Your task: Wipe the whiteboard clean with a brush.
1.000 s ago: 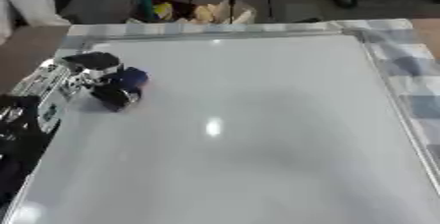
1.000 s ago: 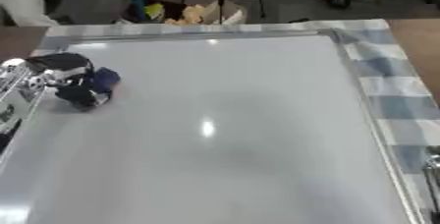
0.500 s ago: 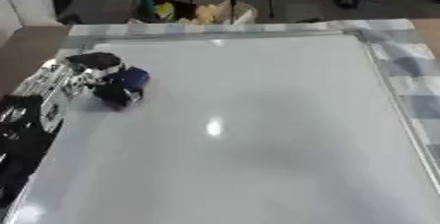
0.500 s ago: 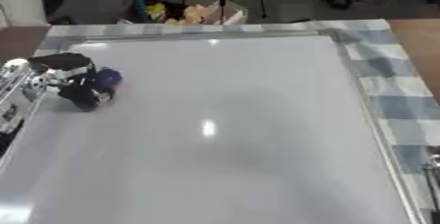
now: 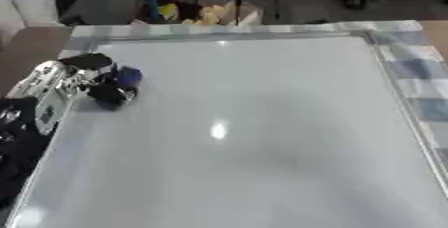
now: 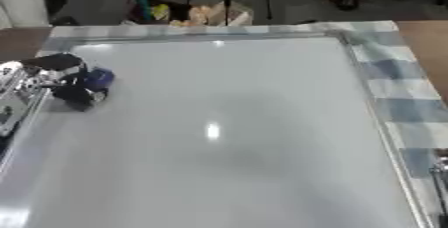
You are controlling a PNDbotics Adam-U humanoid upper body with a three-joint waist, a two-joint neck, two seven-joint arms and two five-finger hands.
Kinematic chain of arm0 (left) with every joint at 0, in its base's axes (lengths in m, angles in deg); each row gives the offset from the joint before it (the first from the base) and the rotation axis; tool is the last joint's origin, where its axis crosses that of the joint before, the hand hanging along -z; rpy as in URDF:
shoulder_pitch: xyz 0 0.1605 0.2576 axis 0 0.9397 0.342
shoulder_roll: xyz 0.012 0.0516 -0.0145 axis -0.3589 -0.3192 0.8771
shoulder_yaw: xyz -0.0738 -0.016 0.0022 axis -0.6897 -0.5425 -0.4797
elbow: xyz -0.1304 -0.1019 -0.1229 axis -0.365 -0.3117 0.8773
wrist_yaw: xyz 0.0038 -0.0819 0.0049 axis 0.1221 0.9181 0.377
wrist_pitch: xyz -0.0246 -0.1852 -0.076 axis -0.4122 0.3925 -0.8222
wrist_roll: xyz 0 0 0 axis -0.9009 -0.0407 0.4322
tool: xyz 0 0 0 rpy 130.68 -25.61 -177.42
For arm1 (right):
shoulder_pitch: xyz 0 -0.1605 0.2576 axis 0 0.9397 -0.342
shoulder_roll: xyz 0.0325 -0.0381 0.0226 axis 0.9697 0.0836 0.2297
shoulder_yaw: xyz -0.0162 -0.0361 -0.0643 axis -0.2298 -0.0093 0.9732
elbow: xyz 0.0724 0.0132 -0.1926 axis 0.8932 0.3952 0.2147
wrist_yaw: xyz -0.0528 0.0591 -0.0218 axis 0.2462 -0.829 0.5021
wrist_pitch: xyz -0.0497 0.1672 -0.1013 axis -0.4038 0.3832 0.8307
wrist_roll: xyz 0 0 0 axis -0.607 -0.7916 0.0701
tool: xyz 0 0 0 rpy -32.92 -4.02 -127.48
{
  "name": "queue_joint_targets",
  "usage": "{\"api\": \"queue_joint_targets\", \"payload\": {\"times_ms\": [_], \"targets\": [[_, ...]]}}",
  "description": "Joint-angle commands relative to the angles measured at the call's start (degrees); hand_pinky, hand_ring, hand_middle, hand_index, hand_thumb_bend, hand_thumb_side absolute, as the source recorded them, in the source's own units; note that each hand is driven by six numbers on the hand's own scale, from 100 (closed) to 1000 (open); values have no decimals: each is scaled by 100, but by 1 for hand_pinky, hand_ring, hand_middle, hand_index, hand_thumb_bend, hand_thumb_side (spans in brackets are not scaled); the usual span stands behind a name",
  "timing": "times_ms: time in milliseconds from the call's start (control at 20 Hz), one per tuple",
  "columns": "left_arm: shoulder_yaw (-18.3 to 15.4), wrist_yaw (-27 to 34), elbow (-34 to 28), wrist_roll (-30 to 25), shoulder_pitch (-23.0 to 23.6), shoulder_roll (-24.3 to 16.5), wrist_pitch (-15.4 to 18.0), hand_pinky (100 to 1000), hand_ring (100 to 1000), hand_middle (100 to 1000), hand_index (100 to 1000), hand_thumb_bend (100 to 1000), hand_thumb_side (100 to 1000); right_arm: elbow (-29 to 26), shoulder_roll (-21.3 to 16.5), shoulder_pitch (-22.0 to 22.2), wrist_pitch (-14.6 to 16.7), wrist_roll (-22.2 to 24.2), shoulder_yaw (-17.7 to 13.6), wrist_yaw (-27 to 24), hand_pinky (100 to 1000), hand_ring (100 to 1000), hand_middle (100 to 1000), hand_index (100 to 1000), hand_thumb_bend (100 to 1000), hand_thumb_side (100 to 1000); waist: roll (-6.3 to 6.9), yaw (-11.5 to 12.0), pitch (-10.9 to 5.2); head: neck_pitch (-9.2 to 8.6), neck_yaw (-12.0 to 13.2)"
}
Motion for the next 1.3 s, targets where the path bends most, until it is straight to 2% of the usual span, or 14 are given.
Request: {"api": "queue_joint_targets", "payload": {"times_ms": [50,600,1300], "targets": [[-104,-81,197,55,46,-230,-75,298,406,399,628,100,646,-86,-98,-25,-10,-24,-41,1,778,858,681,796,100,878,-22,18,-111,-36,-11],[-279,-455,496,350,117,-369,-206,308,408,398,633,106,622,-86,-103,-14,-9,-45,-55,12,778,858,682,796,100,877,-46,38,-129,-56,-21],[-371,-559,631,557,82,-363,-333,291,398,387,631,100,613,-86,-91,-1,-18,-45,-53,14,777,858,681,796,100,878,-40,41,-133,-44,-18]]}}
